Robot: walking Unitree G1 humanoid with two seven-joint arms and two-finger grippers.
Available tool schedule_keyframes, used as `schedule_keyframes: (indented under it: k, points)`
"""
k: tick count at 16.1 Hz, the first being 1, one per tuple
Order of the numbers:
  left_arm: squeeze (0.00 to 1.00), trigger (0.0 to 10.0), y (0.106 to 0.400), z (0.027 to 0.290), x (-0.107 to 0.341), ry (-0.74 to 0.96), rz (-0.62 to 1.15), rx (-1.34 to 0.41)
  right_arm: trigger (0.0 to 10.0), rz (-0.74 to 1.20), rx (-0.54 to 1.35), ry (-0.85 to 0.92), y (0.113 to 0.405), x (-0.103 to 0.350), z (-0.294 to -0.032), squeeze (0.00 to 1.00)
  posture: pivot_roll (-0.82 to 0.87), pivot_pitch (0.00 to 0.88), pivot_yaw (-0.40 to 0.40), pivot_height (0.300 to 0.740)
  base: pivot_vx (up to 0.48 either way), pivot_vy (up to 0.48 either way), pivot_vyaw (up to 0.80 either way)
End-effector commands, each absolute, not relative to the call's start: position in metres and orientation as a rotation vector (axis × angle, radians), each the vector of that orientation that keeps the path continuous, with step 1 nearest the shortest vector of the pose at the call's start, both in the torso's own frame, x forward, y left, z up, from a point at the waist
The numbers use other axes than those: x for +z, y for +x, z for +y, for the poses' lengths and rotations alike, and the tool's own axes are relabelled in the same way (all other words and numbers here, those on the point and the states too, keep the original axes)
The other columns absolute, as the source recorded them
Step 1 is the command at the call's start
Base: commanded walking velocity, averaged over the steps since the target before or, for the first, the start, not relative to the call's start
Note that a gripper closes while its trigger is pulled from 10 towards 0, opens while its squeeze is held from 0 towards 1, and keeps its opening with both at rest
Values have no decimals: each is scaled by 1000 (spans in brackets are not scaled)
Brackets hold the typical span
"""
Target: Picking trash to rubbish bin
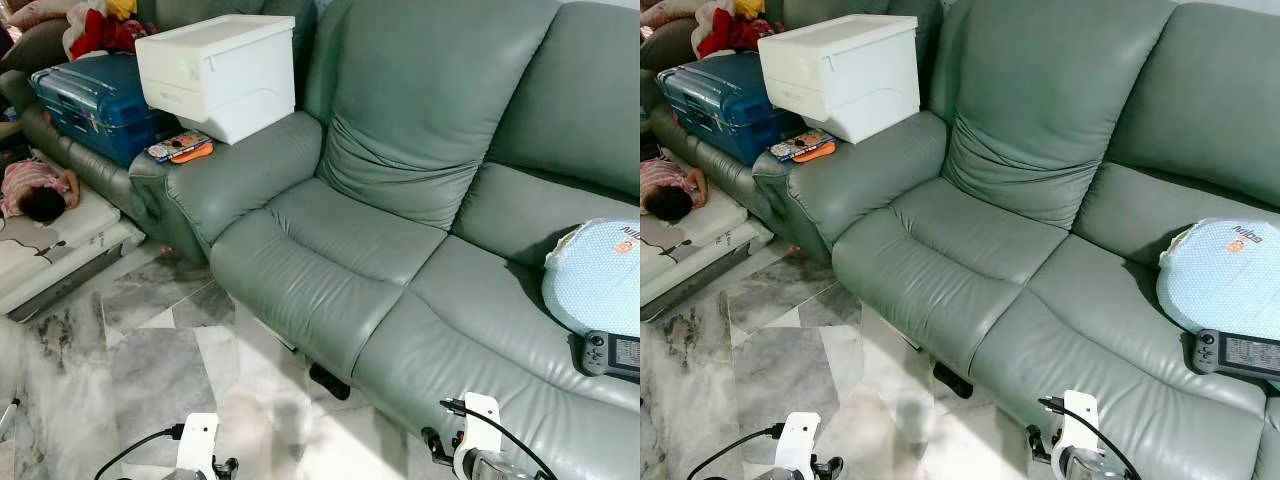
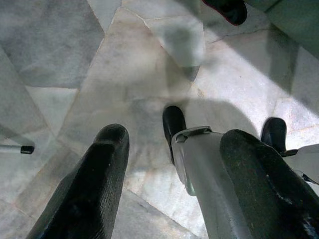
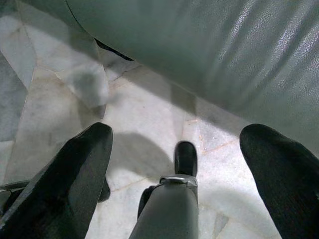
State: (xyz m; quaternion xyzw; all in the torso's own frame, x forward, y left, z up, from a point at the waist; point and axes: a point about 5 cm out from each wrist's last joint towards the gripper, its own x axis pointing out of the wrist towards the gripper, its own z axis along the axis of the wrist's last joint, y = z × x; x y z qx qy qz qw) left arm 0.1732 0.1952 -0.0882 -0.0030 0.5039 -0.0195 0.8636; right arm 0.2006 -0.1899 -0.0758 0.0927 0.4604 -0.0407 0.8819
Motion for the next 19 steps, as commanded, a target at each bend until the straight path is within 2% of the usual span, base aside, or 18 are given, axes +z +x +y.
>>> schedule_keyframes:
  k: [1, 3, 8, 10, 12, 15, 19]
  points:
    - [0, 10000, 270, 157, -33, 74, 764, -72, 10000, 775, -68, -24, 265, -36, -175, 0, -64, 0, 17, 740, 0, 0, 0]
    - [0, 10000, 275, 158, -29, 86, 734, -76, 10000, 760, -87, -37, 266, -34, -184, 0, -67, 0, 18, 740, 0, 0, 0]
    - [0, 10000, 281, 157, -24, 110, 719, -71, 10000, 760, -98, -47, 265, -34, -185, 0, -68, 0, 22, 740, 0, 0, 0]
    - [0, 10000, 284, 162, -21, 128, 693, -49, 10000, 725, -143, 0, 270, -30, -189, 0, -69, 0, 24, 740, 0, 0, 0]
    - [0, 10000, 293, 169, -10, 95, 606, -26, 10000, 621, -164, -2, 283, -16, -193, 0, -69, 0, 24, 740, 0, 0, 0]
    - [0, 10000, 299, 179, 7, 160, 404, -44, 10000, 434, -189, 18, 295, 4, -202, 0, -57, 13, 18, 740, 0, 0, 0]
    - [0, 10000, 285, 206, 27, 136, 188, -14, 10000, 245, -34, 17, 291, 26, -197, 0, -51, 33, 9, 740, 0, 0, 0]
